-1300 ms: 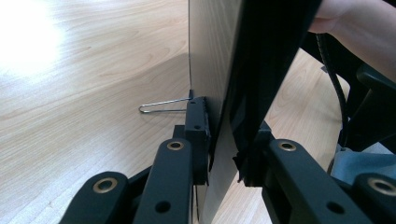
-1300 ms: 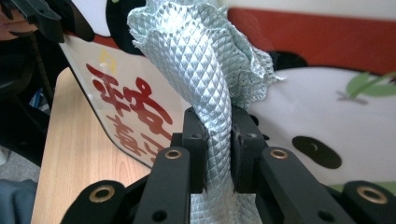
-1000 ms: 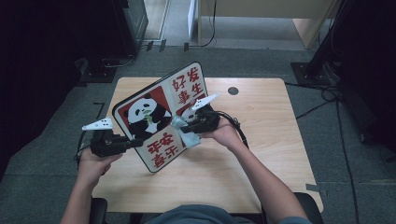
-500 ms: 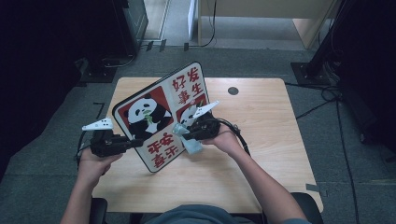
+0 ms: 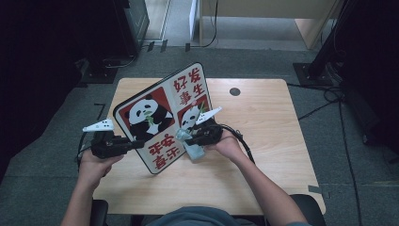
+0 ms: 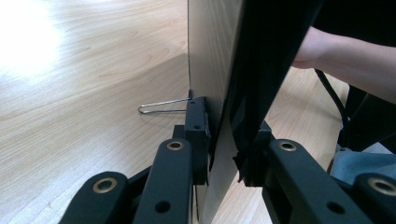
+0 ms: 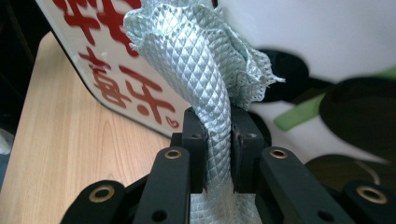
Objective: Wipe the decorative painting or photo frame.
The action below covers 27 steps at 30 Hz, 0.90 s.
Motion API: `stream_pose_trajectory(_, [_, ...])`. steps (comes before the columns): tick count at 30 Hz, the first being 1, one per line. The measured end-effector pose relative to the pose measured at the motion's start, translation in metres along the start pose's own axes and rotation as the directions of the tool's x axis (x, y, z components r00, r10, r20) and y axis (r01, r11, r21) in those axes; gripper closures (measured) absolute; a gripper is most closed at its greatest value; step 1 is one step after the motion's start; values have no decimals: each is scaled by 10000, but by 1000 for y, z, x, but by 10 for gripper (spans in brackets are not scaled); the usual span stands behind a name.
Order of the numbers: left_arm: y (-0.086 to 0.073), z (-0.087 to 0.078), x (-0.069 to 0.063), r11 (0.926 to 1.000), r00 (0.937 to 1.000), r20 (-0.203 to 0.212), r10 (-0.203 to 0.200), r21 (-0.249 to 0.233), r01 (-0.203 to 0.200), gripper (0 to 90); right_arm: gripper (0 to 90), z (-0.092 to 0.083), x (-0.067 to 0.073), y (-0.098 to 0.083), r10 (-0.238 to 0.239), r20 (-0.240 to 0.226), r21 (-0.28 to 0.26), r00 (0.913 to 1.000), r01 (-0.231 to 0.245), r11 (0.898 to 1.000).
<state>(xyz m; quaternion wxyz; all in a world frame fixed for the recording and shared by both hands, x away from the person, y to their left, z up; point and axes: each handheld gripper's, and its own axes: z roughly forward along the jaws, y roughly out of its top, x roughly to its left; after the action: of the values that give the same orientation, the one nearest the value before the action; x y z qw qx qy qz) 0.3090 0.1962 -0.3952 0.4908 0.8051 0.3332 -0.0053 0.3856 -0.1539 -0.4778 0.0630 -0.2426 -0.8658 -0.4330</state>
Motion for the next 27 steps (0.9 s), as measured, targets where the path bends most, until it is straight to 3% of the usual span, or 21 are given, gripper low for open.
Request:
stream_pose_trajectory(12, [0, 0, 1, 10000, 10000, -54, -40, -39, 40, 781, 797, 1, -2, -1, 314, -182, 530, 9993, -304, 9981])
stream_pose_trajectory(18, [0, 0, 0, 10000, 10000, -62, -60, -44, 60, 780, 797, -14, 3, 15, 311, -181, -78, 9994, -312, 9995])
stream_pose_trajectory(27, [0, 0, 0, 10000, 10000, -70, -44, -52, 44, 780, 797, -34, 16, 46, -63, 11, -364, 10000, 63, 9993])
